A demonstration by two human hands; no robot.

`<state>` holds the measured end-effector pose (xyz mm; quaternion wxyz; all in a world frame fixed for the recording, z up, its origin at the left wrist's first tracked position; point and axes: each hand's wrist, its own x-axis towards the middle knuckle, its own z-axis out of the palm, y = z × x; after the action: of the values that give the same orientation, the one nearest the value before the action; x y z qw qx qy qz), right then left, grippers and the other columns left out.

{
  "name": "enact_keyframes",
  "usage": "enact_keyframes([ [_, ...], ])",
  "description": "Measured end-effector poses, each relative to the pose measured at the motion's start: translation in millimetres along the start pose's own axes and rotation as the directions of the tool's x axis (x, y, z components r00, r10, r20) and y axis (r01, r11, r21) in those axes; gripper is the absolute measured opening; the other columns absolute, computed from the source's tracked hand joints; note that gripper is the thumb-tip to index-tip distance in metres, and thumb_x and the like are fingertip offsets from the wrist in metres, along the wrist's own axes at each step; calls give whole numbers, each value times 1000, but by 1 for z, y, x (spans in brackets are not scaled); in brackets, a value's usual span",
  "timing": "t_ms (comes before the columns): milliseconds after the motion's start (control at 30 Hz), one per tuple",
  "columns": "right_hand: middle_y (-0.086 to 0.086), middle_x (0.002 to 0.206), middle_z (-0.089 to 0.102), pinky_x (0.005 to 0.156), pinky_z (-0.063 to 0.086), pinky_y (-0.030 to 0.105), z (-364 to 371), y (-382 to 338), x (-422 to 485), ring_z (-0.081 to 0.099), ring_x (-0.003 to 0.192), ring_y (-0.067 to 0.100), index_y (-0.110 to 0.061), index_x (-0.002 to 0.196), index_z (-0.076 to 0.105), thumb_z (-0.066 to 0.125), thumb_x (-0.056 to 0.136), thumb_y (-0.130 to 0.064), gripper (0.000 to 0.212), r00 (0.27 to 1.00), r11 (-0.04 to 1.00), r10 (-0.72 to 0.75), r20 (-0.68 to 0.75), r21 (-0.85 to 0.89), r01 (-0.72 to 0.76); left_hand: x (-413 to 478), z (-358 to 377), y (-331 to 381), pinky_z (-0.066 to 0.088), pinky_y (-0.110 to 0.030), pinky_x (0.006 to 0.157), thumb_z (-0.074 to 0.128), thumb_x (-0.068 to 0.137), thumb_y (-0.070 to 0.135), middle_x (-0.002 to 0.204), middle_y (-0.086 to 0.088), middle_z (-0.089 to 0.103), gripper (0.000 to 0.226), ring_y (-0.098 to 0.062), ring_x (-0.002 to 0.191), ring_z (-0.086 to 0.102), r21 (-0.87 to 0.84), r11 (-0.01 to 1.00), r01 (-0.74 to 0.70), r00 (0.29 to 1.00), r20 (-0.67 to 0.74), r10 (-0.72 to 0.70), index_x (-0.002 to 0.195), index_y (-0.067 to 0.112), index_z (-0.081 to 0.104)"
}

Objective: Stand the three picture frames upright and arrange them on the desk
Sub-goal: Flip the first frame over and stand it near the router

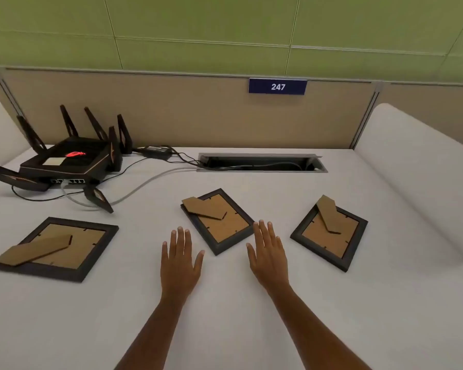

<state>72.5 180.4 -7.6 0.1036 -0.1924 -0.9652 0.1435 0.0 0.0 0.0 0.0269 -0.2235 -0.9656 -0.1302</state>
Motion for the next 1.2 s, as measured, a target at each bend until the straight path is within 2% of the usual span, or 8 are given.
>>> enact_keyframes([
  [100, 5, 157, -2, 118, 5, 37, 2, 2, -1, -5, 145, 22, -18, 145, -2, 20, 97, -38, 57, 997, 998, 56, 52, -8, -56, 0, 6, -3, 39, -56, 100, -16, 85, 57, 132, -26, 52, 98, -43, 123, 47, -8, 1000, 9, 999, -54, -9, 125, -3, 50],
  [233, 6, 158, 1, 118, 4, 36, 11, 11, 1, -3, 145, 22, -16, 145, 0, 21, 97, -37, 56, 993, 998, 60, 106, 26, -63, 4, 23, -8, 12, -45, 117, -40, 61, 62, 152, -17, 25, 117, -34, 143, 15, 42, 998, 54, 999, -8, -54, 141, 8, 26],
  [267, 6, 158, 2, 118, 3, 36, 17, 20, 8, -2, 145, 22, -16, 145, 1, 22, 97, -37, 56, 990, 999, 41, 138, 27, -45, 5, 30, -3, 9, -43, 118, -35, 66, 59, 154, -15, 19, 107, -32, 144, 10, 26, 993, 114, 993, 38, -115, 143, 10, 20],
  [367, 6, 158, 4, 118, 0, 35, 20, 17, 7, 0, 145, 22, -14, 145, 3, 21, 97, -37, 56, 986, 998, 57, 160, 20, -61, 2, 32, -8, 7, -40, 119, 1, 80, 48, 157, -11, 9, 74, -28, 145, 6, 25, 989, 143, 987, 66, -144, 145, 14, 10],
  [533, 6, 158, 2, 118, -3, 35, 19, 16, 5, -2, 145, 22, -14, 145, 2, 19, 97, -38, 56, 983, 996, 72, 169, 32, -78, 6, 29, -10, 6, -38, 119, 11, 85, 46, 157, -10, 8, 68, -26, 145, 7, -11, 991, 130, 990, 59, -129, 145, 15, 10],
  [667, 6, 158, 2, 118, -3, 35, 19, 17, 5, -2, 145, 22, -14, 145, 3, 20, 97, -38, 56, 984, 997, 65, 166, 34, -71, 5, 31, -10, 6, -38, 119, 30, 96, 36, 157, -11, 9, 56, -26, 145, 7, -57, 990, 126, 991, 45, -124, 145, 15, 11],
  [1033, 8, 157, 11, 118, 2, 34, 18, 13, 2, 6, 145, 21, -12, 144, 10, 25, 97, -34, 54, 989, 993, 100, 104, 57, -107, 4, 29, -14, 5, -36, 119, 26, 96, 37, 157, -9, 7, 56, -25, 145, 5, -56, 994, 90, 995, 48, -88, 145, 16, 8],
  [1200, 12, 154, 21, 118, 15, 37, 16, -7, 3, 16, 143, 24, -9, 142, 21, 34, 97, -25, 50, 985, 964, 170, -5, 209, -166, 6, 19, -38, 7, -35, 119, 23, 96, 39, 157, -11, 9, 55, -25, 145, 6, -4, 1000, 27, 998, 53, -26, 145, 17, 8],
])
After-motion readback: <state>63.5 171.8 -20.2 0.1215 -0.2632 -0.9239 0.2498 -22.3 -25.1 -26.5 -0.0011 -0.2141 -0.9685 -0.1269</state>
